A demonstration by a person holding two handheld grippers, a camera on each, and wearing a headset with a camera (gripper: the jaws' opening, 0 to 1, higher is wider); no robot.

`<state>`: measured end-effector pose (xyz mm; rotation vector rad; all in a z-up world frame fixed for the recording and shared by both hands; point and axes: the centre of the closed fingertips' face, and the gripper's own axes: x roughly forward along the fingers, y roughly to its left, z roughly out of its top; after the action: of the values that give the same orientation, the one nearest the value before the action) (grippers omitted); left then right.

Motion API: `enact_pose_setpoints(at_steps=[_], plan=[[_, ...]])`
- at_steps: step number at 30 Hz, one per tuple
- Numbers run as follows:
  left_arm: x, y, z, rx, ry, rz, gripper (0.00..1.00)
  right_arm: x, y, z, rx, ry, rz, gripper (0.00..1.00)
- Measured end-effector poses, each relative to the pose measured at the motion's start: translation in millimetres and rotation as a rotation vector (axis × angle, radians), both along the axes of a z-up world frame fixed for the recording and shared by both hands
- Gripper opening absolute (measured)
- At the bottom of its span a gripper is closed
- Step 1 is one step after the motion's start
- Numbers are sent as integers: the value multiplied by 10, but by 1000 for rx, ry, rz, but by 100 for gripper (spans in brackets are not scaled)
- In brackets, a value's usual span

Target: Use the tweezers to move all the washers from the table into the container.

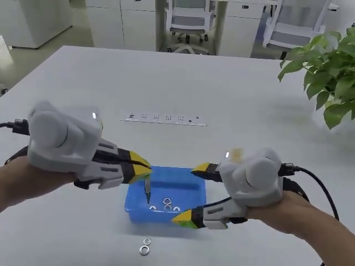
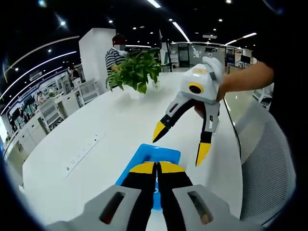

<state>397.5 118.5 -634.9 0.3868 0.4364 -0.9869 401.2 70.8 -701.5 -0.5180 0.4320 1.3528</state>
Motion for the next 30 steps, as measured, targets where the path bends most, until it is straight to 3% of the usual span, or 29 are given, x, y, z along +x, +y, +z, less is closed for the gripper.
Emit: enact_pose_setpoints(at_steps=[10, 30], plan=[[-126, 31, 101, -7, -7, 3, 4, -53, -257, -38, -21, 9, -33, 78], [-401, 1, 54, -26, 24, -14, 5, -228, -494, -56, -3, 45, -67, 100]])
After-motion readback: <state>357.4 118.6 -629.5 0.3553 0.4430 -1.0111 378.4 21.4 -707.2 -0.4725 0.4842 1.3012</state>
